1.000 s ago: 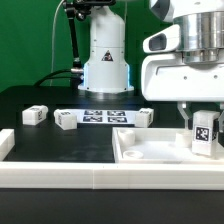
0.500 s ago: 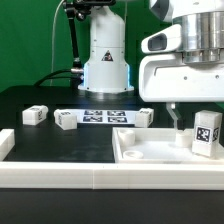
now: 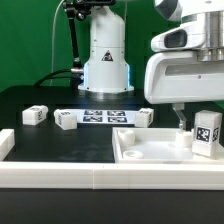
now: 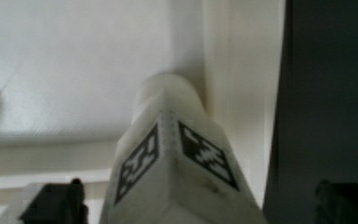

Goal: Assemble one leg

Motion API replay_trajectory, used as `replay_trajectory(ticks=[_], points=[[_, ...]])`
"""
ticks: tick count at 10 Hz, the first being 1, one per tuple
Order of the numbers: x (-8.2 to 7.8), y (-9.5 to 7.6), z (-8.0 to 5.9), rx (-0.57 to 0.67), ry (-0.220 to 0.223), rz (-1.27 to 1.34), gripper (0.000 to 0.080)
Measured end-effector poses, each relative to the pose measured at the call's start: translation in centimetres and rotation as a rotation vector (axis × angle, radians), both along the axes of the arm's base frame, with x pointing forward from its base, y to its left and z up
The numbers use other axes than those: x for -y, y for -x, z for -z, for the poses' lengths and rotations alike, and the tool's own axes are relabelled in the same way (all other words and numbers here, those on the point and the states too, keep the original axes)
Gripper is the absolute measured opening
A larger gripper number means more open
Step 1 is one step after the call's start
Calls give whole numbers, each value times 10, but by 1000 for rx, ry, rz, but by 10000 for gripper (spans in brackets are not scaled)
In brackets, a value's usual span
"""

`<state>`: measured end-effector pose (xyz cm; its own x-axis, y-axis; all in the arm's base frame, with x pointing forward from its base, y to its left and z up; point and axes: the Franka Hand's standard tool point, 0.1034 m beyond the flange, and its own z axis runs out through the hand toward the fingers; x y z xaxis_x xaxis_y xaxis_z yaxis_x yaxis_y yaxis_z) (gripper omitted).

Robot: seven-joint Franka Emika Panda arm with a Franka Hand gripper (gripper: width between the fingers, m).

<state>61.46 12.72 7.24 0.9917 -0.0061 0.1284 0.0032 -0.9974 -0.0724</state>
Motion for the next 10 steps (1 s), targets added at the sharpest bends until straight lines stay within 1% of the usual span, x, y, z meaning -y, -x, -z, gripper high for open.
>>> replay_trajectory(ticks=[2,4,8,10], points=[[3,-5,-1,19,32,-176,649],[3,-6,-1,34,83,-398,649],[6,-6,-1,45,110,-602,649],[6,-6,-1,44,110,-598,637]])
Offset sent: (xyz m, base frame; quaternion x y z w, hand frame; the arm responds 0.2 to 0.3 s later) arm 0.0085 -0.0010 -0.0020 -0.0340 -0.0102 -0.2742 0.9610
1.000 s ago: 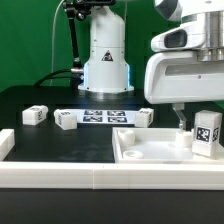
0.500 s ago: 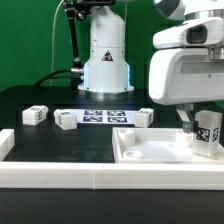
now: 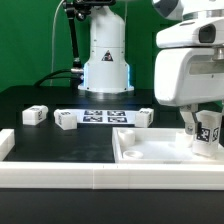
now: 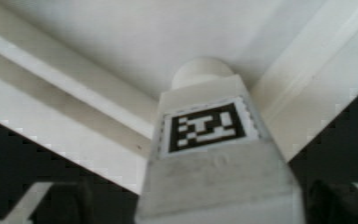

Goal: Assemble one leg

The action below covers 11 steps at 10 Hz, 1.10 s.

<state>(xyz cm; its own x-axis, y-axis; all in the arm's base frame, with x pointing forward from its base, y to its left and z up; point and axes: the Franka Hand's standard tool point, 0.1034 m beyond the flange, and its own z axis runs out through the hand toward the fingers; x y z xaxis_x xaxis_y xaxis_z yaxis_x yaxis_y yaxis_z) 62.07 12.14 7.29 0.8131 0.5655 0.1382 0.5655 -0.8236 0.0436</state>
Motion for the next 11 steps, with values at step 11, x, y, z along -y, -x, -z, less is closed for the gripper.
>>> replay_trajectory(ticks=[11], points=[[5,0,2,-28,-133,622,291]])
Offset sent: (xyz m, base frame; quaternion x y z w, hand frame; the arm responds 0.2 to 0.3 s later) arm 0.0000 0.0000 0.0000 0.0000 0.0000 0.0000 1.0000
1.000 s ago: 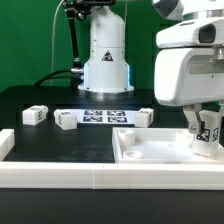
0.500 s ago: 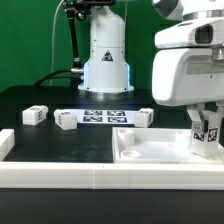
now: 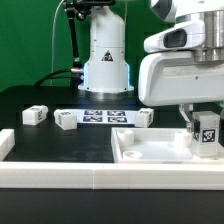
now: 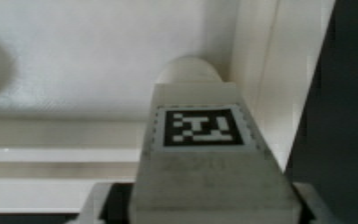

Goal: Assemble one leg

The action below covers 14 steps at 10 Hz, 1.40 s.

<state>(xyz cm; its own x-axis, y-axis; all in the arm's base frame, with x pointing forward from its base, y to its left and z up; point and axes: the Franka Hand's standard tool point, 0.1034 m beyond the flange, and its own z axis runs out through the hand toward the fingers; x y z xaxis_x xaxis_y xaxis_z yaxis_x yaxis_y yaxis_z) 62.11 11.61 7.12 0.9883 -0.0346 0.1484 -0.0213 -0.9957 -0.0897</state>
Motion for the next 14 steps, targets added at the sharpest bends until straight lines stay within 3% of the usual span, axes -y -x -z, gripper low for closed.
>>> replay_trajectory(ticks=[3,8,13,14], points=[[2,1,1,-22,-42,339,292],[1,3,1,-39,-72,817,292],[-1,3,1,-60,-151,1056,297],[0,2,1,-55,-142,998,468]])
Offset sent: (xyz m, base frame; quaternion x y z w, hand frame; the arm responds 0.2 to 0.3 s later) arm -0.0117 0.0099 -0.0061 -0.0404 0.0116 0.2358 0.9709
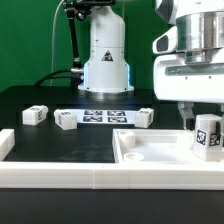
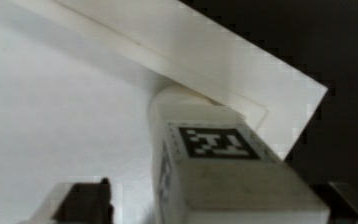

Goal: Assemble one leg

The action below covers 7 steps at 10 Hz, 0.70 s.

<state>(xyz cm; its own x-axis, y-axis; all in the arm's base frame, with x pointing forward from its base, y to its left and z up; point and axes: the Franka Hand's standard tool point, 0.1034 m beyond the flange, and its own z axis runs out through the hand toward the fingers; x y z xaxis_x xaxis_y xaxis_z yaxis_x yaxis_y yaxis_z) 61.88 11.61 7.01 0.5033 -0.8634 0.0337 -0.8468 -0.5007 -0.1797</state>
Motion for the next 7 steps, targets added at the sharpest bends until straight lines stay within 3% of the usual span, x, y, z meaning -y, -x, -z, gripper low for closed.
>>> replay_trajectory(ticks=[1,2,7], points=[[3,-1,-1,4,6,-30,606],[4,-1,0,5,12,-63,636],[-6,0,0,32,87,-513,648]])
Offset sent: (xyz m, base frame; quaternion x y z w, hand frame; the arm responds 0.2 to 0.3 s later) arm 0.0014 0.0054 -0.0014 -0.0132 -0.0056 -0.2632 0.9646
